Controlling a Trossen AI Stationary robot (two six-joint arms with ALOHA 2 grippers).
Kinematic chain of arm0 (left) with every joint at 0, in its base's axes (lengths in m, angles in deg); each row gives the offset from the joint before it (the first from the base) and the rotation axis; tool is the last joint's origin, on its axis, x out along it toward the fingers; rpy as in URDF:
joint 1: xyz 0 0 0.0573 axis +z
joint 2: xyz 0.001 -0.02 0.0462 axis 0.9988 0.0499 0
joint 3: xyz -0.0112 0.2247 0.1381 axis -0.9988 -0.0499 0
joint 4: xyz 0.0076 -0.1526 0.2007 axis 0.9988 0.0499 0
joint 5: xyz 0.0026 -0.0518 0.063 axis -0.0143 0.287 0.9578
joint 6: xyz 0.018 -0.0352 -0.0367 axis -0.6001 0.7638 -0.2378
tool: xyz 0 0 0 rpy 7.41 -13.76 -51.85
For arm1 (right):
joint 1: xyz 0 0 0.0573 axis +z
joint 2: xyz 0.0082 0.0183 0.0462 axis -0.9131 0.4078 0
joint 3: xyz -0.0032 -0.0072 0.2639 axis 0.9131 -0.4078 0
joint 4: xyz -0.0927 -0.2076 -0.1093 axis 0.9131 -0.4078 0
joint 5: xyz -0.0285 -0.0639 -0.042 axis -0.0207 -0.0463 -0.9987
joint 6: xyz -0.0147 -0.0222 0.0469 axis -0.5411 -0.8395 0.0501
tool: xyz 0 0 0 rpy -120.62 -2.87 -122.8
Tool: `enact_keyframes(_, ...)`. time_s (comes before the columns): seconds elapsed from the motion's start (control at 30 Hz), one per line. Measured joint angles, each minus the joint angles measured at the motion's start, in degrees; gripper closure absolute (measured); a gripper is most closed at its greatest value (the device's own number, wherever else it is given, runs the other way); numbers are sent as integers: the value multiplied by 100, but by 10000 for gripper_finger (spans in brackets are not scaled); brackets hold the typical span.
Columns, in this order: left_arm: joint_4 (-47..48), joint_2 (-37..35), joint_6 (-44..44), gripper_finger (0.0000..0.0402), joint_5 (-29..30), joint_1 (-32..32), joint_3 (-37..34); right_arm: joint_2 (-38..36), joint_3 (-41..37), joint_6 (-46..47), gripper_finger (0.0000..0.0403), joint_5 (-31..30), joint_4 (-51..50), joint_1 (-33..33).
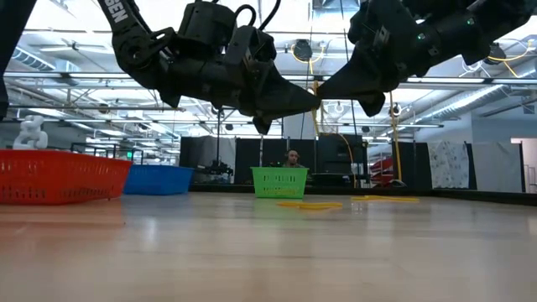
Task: Sort rubber bands into baskets
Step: Put the yellow rubber band into the green basket
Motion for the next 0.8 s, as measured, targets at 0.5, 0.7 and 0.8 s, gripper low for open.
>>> enact_keyframes(0.5,90,-54,-115,399,-42,6,-3,-81,0,-313,361,-7,-151,-5)
enact_keyframes(0.7,590,-467,-273,400,-25,295,-16,-345,0,-770,297,-19,-825,-13)
enact_keyframes(0.8,804,-674,-299,400,103,538,-15,-421,0,-1040,273,-48,-1057,-17)
